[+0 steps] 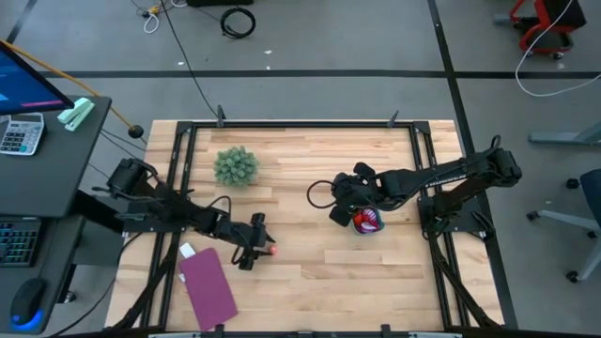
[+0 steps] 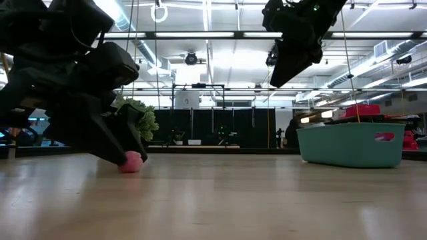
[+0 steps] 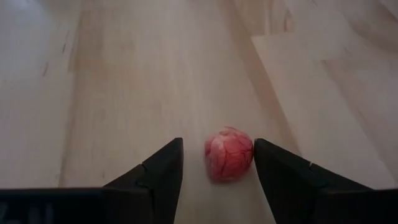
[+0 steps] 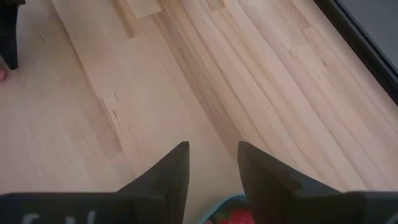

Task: Pick and placing Produce into tupperware
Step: Put the apricot in the basket

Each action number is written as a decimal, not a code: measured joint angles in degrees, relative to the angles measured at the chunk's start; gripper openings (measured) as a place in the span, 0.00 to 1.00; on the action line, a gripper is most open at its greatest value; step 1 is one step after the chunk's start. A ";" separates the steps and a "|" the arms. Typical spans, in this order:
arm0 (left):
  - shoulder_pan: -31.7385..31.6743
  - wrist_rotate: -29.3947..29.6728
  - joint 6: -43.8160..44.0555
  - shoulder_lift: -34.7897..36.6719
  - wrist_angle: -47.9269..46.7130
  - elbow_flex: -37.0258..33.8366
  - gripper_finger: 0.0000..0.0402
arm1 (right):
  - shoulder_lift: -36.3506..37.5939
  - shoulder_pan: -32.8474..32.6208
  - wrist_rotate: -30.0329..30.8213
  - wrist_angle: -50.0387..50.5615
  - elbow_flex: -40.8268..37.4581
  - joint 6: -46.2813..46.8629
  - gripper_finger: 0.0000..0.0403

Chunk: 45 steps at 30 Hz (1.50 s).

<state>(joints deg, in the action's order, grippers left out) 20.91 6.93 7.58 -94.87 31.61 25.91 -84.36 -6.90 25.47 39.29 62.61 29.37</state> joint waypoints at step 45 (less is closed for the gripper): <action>-16.80 1.32 -9.78 0.00 18.62 13.88 0.17 | 0.28 -7.24 -12.05 16.68 0.02 12.96 0.36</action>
<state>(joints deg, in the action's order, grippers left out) 4.11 8.25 -2.20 -94.87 50.23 39.79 -84.07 -14.14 13.42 55.97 62.63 42.32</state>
